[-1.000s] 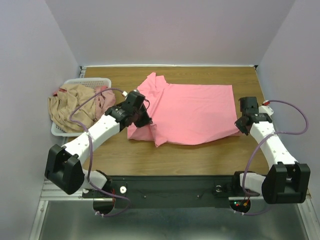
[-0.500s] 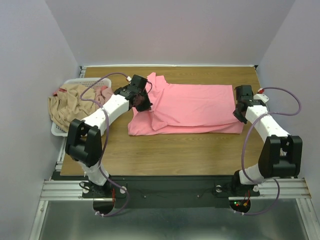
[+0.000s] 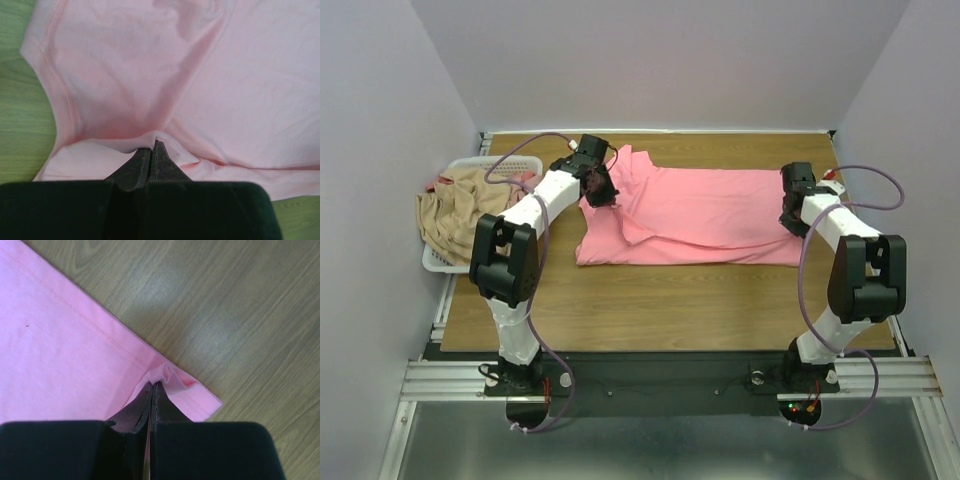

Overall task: Fold and stack the t-shirts
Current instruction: Fold the tshirt

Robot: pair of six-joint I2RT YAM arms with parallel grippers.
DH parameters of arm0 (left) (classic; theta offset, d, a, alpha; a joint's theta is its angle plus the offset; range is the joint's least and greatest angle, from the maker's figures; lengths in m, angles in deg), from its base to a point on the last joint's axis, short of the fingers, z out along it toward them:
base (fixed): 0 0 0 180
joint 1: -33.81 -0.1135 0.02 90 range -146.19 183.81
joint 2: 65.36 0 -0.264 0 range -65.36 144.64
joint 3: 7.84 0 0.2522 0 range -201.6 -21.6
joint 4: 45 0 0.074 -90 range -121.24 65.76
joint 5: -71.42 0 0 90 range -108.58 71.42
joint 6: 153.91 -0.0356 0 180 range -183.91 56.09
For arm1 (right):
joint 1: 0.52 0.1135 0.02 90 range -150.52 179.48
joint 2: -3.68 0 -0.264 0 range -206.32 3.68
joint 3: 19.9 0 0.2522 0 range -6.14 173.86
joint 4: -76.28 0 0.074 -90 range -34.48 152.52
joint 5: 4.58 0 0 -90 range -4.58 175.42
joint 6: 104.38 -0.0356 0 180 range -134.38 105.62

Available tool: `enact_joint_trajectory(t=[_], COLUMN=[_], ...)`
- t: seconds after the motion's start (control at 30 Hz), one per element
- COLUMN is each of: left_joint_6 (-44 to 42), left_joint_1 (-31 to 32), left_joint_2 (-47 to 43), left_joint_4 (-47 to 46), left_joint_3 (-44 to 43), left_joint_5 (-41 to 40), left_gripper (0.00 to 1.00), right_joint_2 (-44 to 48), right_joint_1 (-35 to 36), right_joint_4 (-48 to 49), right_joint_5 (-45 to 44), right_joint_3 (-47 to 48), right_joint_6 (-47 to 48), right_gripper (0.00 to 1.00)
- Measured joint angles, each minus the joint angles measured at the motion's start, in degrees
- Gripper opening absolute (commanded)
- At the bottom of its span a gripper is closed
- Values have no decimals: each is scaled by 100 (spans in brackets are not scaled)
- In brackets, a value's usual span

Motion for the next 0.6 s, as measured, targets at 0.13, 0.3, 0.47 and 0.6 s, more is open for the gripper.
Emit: enact_joint_trajectory(t=[0.13, 0.3, 0.47, 0.6], left_joint_6=[-48, -107, -133, -131], left_joint_1=[-44, -81, -129, -212], left_joint_2=[4, 175, 498, 758], left_joint_4=[22, 28, 94, 184], left_joint_3=[-192, -398, -527, -748], left_joint_5=[-13, -9, -9, -13], left_gripper=[0, 0, 0, 14], right_joint_2=[-98, -330, -612, -835], right_joint_1=[0, -2, -11, -13], right_joint_4=[42, 157, 184, 205], right_joint_5=[4, 33, 74, 92], right_joint_3=[160, 308, 459, 625], right_joint_6=[105, 229, 367, 511], right_gripper=[1, 1, 21, 28])
